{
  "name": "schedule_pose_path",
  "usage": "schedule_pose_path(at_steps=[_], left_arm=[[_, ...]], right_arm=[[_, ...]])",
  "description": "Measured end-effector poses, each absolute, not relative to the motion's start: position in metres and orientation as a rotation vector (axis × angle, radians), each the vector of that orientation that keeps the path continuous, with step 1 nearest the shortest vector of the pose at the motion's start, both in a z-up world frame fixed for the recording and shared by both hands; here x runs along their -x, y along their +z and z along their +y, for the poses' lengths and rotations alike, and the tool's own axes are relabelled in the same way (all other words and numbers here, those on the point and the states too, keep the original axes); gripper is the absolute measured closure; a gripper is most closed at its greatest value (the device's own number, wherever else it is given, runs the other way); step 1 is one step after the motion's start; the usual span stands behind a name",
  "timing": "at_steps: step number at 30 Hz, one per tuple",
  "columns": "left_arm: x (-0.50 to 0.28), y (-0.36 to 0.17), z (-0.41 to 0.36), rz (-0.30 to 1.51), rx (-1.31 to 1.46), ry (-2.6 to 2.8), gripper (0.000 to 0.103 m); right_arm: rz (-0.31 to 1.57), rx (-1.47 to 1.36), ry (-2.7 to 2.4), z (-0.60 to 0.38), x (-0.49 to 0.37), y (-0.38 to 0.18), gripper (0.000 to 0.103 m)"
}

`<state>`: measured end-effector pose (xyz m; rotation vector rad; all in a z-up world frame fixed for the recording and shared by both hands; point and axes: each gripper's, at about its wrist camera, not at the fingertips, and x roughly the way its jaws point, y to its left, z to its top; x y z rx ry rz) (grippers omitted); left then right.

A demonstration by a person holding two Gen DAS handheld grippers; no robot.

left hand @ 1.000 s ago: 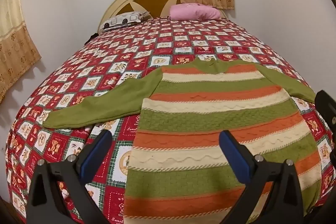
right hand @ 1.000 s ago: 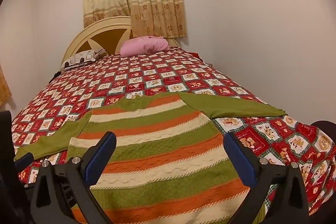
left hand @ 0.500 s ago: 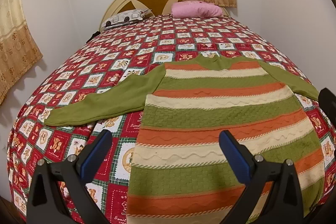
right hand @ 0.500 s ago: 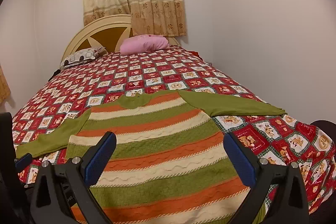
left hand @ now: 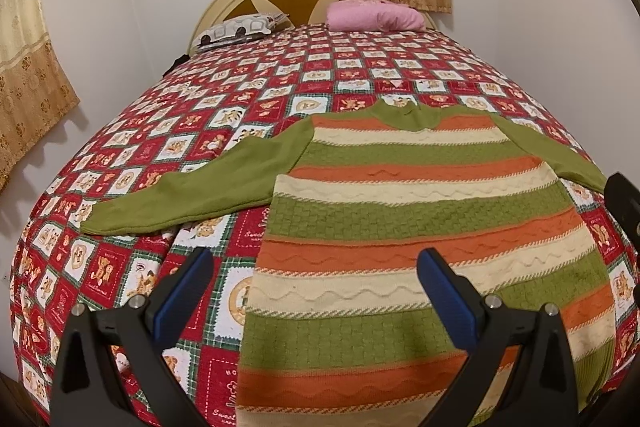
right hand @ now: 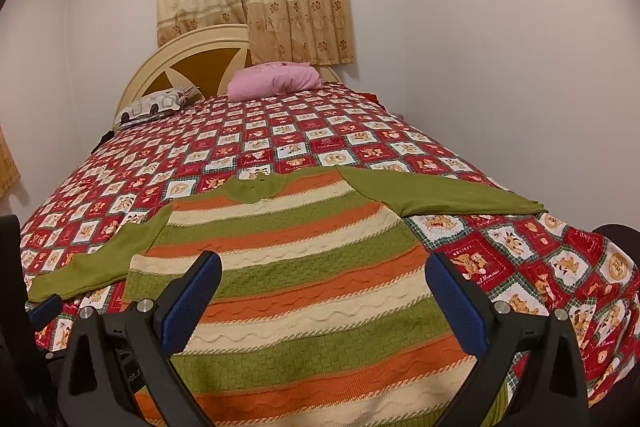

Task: Fold small clothes

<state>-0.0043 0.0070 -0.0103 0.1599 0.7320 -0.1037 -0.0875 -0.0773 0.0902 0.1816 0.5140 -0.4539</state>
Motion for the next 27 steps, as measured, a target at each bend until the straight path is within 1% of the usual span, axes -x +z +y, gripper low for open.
schedule_pose_path(at_steps=[27], left_arm=[[0.005,-0.0129,0.0033,0.736,-0.158,-0.104,0.0]], right_arm=[[0.556,-0.176,-0.462,-0.0799,0.08,0.0829,0.001]])
